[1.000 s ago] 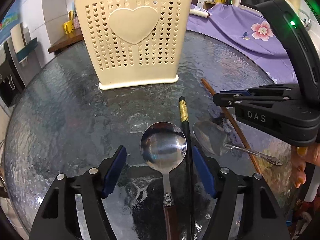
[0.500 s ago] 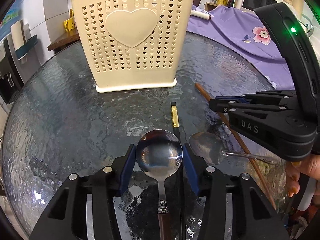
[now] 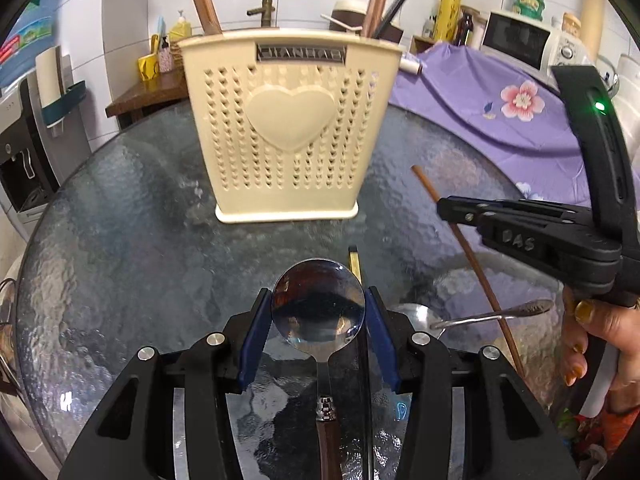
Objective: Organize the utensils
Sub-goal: 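Carry the chopstick and spoon over the holder and drop them in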
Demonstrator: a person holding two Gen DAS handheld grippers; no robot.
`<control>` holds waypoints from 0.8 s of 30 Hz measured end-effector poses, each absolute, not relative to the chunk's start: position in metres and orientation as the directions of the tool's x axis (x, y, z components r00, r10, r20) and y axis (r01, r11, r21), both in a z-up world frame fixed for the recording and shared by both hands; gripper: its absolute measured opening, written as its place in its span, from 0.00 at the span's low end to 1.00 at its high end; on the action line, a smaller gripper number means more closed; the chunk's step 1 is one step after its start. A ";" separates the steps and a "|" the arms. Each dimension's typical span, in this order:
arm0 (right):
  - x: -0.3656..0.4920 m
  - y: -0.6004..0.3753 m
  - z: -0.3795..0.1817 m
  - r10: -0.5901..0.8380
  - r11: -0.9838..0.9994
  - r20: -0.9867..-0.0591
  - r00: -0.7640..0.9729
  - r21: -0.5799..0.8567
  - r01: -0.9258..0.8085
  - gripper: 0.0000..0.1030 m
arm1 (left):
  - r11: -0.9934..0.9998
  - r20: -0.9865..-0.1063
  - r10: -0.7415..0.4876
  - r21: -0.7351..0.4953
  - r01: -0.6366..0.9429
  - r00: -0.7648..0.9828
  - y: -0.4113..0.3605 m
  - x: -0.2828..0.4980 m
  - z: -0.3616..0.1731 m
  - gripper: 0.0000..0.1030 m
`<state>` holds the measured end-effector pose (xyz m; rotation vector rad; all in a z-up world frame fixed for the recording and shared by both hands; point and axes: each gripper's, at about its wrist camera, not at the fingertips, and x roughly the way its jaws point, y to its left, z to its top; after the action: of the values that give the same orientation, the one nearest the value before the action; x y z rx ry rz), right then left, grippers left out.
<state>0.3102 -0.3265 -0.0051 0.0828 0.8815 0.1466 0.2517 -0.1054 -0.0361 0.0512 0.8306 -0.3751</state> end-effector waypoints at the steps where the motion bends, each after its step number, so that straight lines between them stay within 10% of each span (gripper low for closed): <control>1: 0.308 -0.329 0.001 0.163 0.986 -0.747 0.645 0.136 -0.092 0.08 | 0.933 -0.723 -0.307 -0.102 0.344 0.619 -0.104 0.251 -0.033 0.45; 24: 0.239 -0.355 0.103 0.279 0.959 -0.510 0.814 0.200 -0.203 0.08 | 0.934 -0.600 -0.332 -0.103 0.341 0.728 -0.080 0.228 0.029 0.45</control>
<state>0.2395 -0.3547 0.1032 0.1390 0.5642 0.2577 0.2279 -0.0799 0.0289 0.0145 0.6587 -0.3708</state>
